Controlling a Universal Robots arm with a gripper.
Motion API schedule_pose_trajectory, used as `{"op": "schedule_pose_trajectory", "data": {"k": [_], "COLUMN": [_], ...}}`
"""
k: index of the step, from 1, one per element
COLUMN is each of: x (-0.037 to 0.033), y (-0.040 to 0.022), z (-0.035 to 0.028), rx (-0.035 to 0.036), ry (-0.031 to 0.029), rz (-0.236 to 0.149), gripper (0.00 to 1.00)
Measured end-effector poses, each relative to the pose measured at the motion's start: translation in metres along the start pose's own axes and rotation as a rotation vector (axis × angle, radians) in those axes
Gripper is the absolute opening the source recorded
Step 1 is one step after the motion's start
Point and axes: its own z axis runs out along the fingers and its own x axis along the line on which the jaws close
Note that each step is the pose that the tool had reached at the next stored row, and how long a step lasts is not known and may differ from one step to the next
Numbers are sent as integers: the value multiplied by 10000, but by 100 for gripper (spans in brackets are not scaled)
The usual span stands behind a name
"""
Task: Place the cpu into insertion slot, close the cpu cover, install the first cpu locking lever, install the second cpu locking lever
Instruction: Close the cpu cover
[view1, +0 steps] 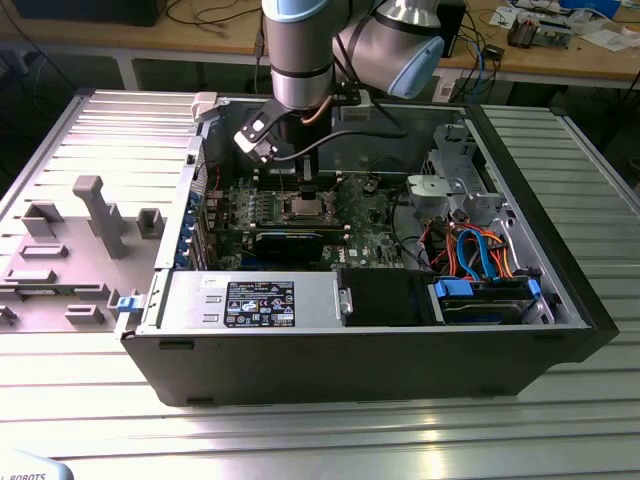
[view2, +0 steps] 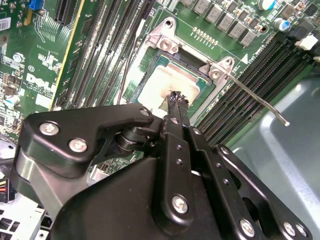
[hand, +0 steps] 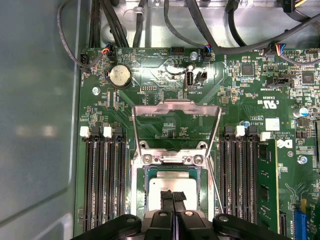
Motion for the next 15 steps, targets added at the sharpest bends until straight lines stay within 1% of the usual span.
{"op": "schedule_pose_trajectory", "data": {"k": [1,2,3,4,5,9,10,12,14,15], "x": [-1,-1,-1,0,0,1,1,1,2,2], "y": [8,11,14,15,17,27,30,35,42,44], "z": [-26,-44,-65,-81,-111,-219,-263,-321,-404,-429], "rx": [140,198,242,269,293,333,347,362,385,391], "ry": [-2,-2,6,14,17,18,18,18,23,24], "rz": [3,2,3,4,5,5,5,5,6,6], "gripper": [12,12,12,12,12,12,12,12,12,12]}}
